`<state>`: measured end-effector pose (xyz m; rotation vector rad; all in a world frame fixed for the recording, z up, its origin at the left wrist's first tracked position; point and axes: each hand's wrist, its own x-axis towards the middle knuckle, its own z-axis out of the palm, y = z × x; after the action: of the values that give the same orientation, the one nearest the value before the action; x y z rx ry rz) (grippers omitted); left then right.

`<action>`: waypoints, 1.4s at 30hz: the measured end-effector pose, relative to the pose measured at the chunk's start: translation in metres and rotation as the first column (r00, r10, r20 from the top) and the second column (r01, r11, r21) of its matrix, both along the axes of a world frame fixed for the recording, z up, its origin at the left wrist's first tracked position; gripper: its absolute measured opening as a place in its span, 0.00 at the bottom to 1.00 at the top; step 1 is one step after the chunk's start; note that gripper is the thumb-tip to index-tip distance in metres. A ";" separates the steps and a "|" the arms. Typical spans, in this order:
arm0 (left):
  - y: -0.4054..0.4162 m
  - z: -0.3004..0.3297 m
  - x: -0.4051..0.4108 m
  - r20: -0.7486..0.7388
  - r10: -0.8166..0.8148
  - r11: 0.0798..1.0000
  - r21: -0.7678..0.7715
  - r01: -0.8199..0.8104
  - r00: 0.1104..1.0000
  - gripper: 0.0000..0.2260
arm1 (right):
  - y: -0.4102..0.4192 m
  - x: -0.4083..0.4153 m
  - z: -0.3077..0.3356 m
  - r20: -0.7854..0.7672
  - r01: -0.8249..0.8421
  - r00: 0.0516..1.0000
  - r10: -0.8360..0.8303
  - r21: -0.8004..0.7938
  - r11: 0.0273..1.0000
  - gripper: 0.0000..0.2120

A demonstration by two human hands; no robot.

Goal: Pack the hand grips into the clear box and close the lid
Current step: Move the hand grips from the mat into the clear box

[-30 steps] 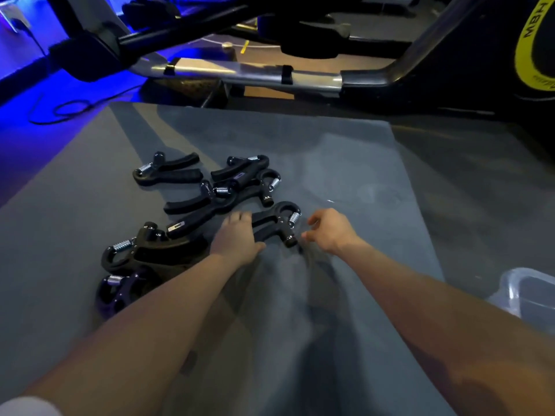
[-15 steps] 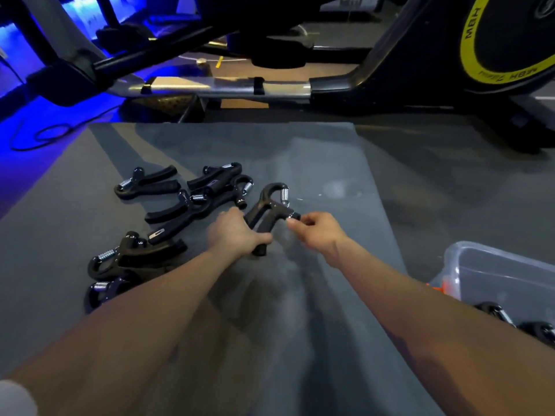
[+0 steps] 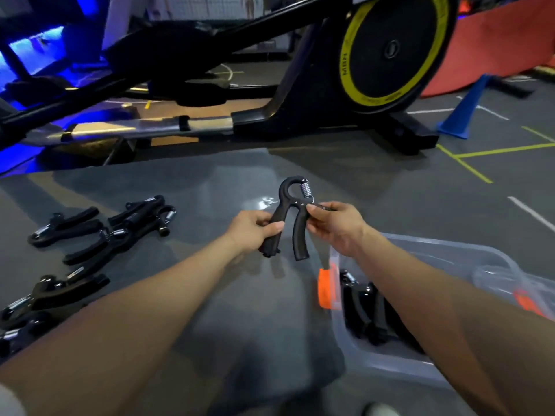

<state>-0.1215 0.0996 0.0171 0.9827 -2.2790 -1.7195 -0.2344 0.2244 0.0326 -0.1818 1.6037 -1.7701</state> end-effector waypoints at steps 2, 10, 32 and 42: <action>0.027 0.004 -0.022 -0.025 0.004 0.996 0.090 -0.001 1.000 0.07 | 0.027 -0.012 0.004 -0.012 0.001 1.000 0.000 0.027 1.000 0.08; 0.137 -0.009 -0.108 -0.040 0.013 0.978 0.210 -0.004 0.999 0.05 | 0.133 -0.062 -0.013 -0.442 0.150 0.890 0.111 0.514 0.845 0.19; 0.188 -0.100 -0.147 0.465 -0.282 0.596 -0.601 0.533 0.840 0.19 | 0.220 -0.112 -0.119 -0.264 0.043 0.864 0.430 0.887 0.459 0.15; 0.126 -0.088 -0.099 0.519 -0.197 0.421 -0.721 0.550 0.831 0.19 | 0.147 -0.073 -0.129 -0.205 -0.034 0.840 0.502 0.904 0.426 0.22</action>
<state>-0.2206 0.2254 -0.0708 0.5520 -3.2024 -0.1803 -0.3077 0.3712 -0.0967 -0.3508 2.4640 -0.4384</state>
